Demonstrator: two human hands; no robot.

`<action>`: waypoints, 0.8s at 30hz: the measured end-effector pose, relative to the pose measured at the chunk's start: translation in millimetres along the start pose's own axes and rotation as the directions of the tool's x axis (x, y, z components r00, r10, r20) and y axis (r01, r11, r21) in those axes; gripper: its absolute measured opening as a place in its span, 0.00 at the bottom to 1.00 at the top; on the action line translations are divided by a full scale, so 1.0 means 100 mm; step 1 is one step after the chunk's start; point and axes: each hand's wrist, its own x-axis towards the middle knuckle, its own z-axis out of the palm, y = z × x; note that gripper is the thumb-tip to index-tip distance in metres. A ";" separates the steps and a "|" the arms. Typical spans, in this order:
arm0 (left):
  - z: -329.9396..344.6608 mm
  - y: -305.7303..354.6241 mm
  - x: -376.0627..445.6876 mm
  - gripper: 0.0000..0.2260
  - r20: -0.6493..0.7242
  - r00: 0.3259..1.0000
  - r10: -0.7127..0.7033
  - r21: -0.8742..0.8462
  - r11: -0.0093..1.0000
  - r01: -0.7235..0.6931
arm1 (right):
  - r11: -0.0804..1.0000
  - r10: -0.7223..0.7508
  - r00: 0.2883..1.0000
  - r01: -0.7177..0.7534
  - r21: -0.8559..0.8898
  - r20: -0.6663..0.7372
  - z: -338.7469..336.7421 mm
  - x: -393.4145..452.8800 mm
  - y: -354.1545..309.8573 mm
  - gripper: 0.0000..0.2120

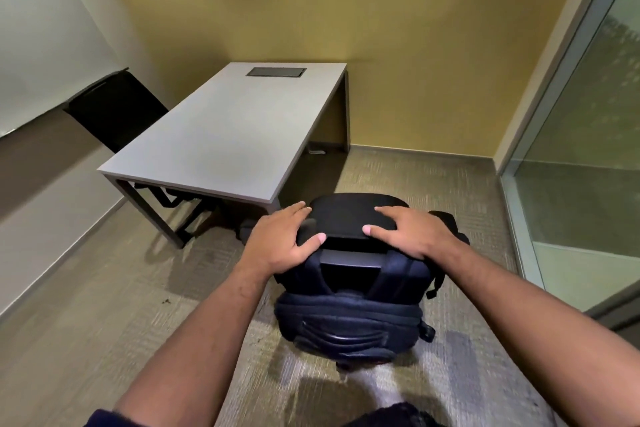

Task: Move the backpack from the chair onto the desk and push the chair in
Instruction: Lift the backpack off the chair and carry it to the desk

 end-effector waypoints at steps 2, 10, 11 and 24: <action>-0.01 0.02 0.03 0.34 0.068 0.998 -0.001 0.017 1.000 0.000 | 0.996 0.086 0.996 -0.085 -0.027 0.018 0.01 0.02 0.02 0.34; -0.02 0.13 0.18 0.35 0.236 0.972 0.007 0.136 0.990 -0.040 | 0.875 0.443 0.896 -0.435 -0.213 -0.012 -0.03 0.00 0.04 0.33; -0.02 0.15 0.20 0.35 0.256 0.967 0.006 0.138 0.989 -0.042 | 0.866 0.450 0.893 -0.439 -0.237 -0.013 -0.04 0.00 0.04 0.33; -0.03 0.22 0.14 0.32 0.190 0.961 0.200 0.065 0.974 -0.216 | 0.848 0.525 0.838 -0.500 0.177 -0.147 -0.09 -0.05 0.22 0.25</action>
